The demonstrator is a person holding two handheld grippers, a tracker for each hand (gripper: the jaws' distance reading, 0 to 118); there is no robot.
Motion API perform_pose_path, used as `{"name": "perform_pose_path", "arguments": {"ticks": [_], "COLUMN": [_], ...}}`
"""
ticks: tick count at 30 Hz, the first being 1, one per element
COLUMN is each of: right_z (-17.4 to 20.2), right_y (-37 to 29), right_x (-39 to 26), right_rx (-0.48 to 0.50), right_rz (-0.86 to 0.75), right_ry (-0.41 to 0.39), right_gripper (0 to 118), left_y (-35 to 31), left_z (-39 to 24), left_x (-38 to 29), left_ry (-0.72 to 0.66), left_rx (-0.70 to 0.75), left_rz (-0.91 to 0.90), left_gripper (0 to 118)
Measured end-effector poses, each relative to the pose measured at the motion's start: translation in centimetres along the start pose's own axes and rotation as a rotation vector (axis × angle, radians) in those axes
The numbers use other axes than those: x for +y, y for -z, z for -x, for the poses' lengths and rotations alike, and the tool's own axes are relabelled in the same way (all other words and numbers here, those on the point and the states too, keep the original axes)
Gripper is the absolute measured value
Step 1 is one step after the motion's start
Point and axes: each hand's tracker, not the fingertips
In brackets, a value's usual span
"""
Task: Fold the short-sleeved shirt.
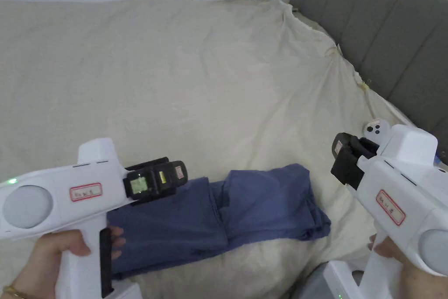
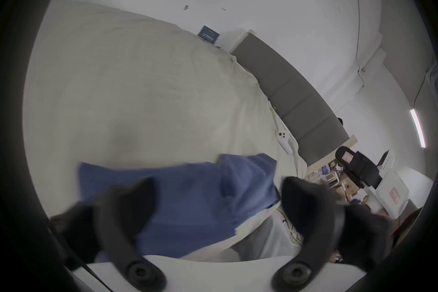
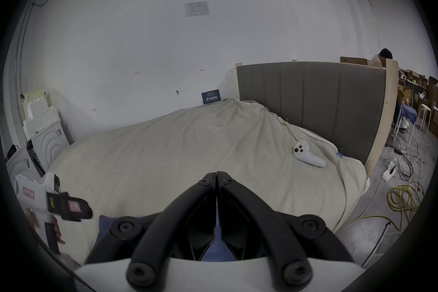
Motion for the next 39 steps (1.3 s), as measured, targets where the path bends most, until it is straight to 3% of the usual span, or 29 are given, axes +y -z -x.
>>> {"name": "perform_pose_path", "arguments": {"ticks": [5, 8, 12, 16, 19, 22, 23, 24, 26, 28, 33, 39], "right_z": [0.9, 1.4, 2.0, 2.3, 2.2, 2.2, 2.2, 2.2, 2.3, 2.4, 3.0, 4.1], "right_y": [0.6, 1.1, 1.7, 2.1, 2.2, 2.2, 2.2, 2.4, 2.6, 2.7, 2.9, 3.1], "right_x": [-0.2, -0.4, -0.5, -0.5, -0.6, -0.6, -0.7, -0.8, -1.0, -1.1, -0.9, -0.4], "right_rx": [0.018, 0.032, 0.047, 0.049, 0.044, 0.038, 0.037, 0.034, 0.034, 0.044, 0.072, 0.094], "right_rz": [0.010, 0.022, 0.033, 0.047, 0.058, 0.063, 0.066, 0.072, 0.084, 0.095, 0.101, 0.100], "right_ry": [-0.011, -0.002, -0.006, -0.020, -0.019, -0.009, -0.011, -0.017, -0.019, -0.013, -0.012, -0.045], "right_gripper": [0, 0, 0, 0, 0, 0, 0, 0, 0, 0, 0, 0], "left_y": [-3.4, -3.6, -2.4, -0.5, 1.2, 2.0, 2.1, 2.1, 2.6, 2.3, 1.3, -4.0], "left_z": [6.6, 9.7, 11.6, 11.3, 10.4, 9.1, 8.9, 8.9, 9.0, 8.3, 6.8, 8.4], "left_x": [-0.2, -1.4, -3.0, -4.2, -4.9, -4.6, -4.4, -4.2, -3.9, -3.8, -2.7, -1.7], "left_ry": [-0.119, -0.217, -0.251, -0.309, -0.307, -0.181, -0.194, -0.197, -0.181, -0.199, -0.151, -0.239], "left_rx": [-0.025, 0.007, 0.047, -0.055, -0.061, -0.018, -0.007, 0.042, 0.225, 0.149, 0.255, 0.289], "left_rz": [0.028, 0.084, 0.159, 0.196, 0.200, 0.235, 0.239, 0.244, 0.265, 0.267, 0.294, 0.207], "left_gripper": [118, 118, 118, 94, 92, 92, 87, 74, 14, 12, 9, 9]}}
